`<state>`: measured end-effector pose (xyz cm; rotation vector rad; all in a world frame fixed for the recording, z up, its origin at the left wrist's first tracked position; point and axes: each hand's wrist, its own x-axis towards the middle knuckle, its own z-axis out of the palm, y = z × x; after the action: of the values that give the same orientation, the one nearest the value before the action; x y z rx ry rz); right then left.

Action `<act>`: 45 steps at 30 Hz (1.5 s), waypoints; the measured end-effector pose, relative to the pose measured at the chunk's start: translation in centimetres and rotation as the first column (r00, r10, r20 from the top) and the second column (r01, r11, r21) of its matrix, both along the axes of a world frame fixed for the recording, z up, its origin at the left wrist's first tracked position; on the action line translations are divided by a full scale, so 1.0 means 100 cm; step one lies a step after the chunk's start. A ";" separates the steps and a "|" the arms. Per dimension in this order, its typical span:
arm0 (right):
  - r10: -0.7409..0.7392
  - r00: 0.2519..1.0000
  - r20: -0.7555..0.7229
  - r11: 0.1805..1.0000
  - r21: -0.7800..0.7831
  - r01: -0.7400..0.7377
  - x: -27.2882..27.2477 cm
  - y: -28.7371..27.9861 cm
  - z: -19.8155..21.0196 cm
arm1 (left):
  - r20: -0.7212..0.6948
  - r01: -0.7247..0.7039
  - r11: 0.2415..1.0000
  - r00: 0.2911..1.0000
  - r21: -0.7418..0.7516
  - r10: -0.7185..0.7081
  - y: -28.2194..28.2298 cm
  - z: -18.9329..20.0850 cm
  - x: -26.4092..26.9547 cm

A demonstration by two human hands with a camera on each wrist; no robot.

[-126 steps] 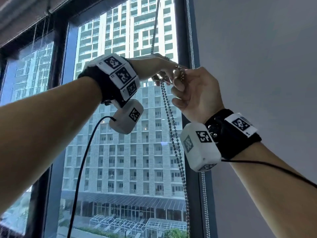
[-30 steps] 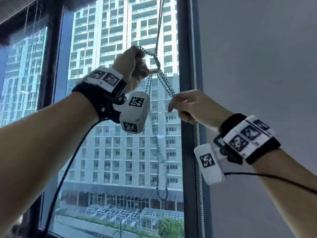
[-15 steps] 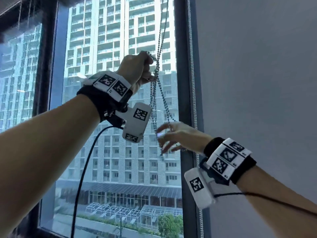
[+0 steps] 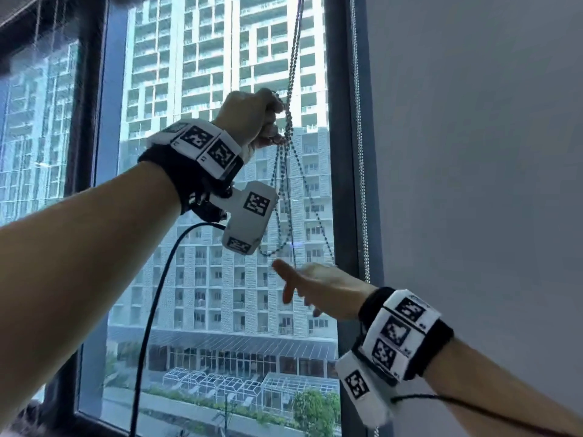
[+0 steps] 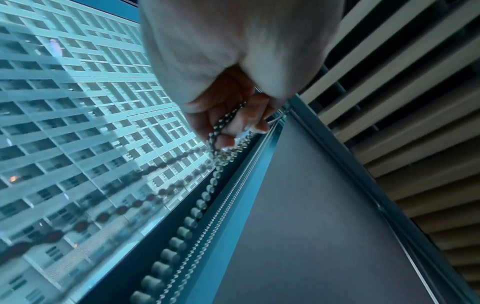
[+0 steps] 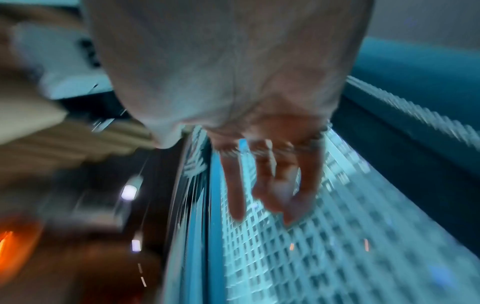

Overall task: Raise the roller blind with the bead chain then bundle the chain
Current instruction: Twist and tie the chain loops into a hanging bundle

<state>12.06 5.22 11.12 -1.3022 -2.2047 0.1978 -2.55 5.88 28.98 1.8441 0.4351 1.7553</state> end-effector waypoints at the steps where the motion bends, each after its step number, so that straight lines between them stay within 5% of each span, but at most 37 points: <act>1: 0.019 0.998 -0.068 0.991 -0.130 -0.027 0.001 0.001 -0.001 | 0.011 -0.010 1.000 1.000 -0.007 0.010 0.000 0.002 -0.001; 2: 0.010 0.997 -0.073 0.978 -0.209 -0.025 0.001 0.001 -0.004 | 0.014 -0.016 1.000 1.000 -0.014 0.016 0.000 0.002 -0.001; 4: -0.057 0.986 0.157 0.979 -0.186 0.086 0.002 0.003 -0.011 | -0.015 -0.039 0.999 0.999 -0.016 0.039 0.002 0.002 -0.001; 7: -0.298 0.747 0.594 0.946 0.076 0.317 0.006 0.002 -0.013 | -0.038 -0.088 0.996 0.995 -0.015 0.087 0.004 -0.001 0.001; 9: -0.398 0.596 0.697 0.908 0.207 0.365 0.004 -0.003 -0.009 | -0.028 -0.102 0.994 0.994 -0.027 0.101 0.003 -0.001 0.000; 11: -0.392 0.595 0.701 0.911 0.205 0.359 0.005 -0.006 -0.004 | -0.019 -0.093 0.995 0.996 -0.035 0.092 0.000 0.000 -0.001; 14: -0.192 0.873 0.448 0.970 -0.050 0.239 0.010 -0.006 0.005 | -0.019 -0.107 0.994 0.994 -0.007 0.106 -0.002 -0.002 -0.001; 17: -0.011 0.996 0.086 0.992 -0.122 0.021 0.008 -0.008 0.021 | -0.040 -0.107 0.994 0.994 -0.001 0.106 -0.001 -0.007 -0.001; 22: 0.153 0.966 -0.208 0.987 -0.023 -0.161 -0.002 -0.023 0.059 | -0.022 -0.071 0.996 0.997 -0.052 0.070 -0.002 -0.013 -0.001; 27: 0.110 0.987 0.114 0.959 -0.273 -0.076 -0.011 -0.016 0.031 | -0.005 -0.015 0.988 1.000 -0.152 0.015 -0.006 -0.014 -0.003; 29: 0.073 0.988 0.136 0.963 -0.268 -0.034 -0.012 -0.008 0.014 | -0.017 -0.037 0.983 0.999 -0.178 0.035 -0.005 -0.017 -0.002; 34: -0.086 0.979 0.186 0.986 0.155 0.057 -0.002 -0.009 0.016 | -0.005 -0.017 0.964 1.000 -0.264 0.016 0.001 -0.022 0.001; 35: -0.127 0.982 0.142 0.945 0.318 0.076 0.000 -0.011 0.021 | 0.006 -0.003 0.960 1.000 -0.279 0.005 0.002 -0.022 0.001; 37: -0.218 0.974 -0.059 0.734 0.648 0.204 0.004 -0.014 0.035 | 0.013 0.013 0.956 1.000 -0.294 -0.009 0.002 -0.024 0.001; 39: -0.136 0.938 -0.318 0.599 0.728 0.334 0.006 -0.013 0.053 | 0.017 0.029 0.952 1.000 -0.304 -0.025 0.001 -0.025 0.002; 41: -0.023 0.902 -0.431 0.752 0.587 0.300 0.007 -0.008 0.072 | 0.025 0.049 0.950 0.999 -0.309 -0.043 -0.001 -0.027 0.004; 43: 0.094 0.870 -0.484 0.919 0.378 0.112 0.003 -0.004 0.087 | 0.020 0.060 0.947 0.998 -0.316 -0.057 -0.002 -0.028 0.006; 45: 0.175 0.841 -0.512 0.956 0.293 -0.021 -0.002 -0.004 0.093 | 0.016 0.068 0.947 0.998 -0.315 -0.066 -0.004 -0.030 0.007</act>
<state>11.85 4.81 20.41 -0.8472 -1.7407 0.2472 -1.85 5.49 25.99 1.6078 0.6061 1.5423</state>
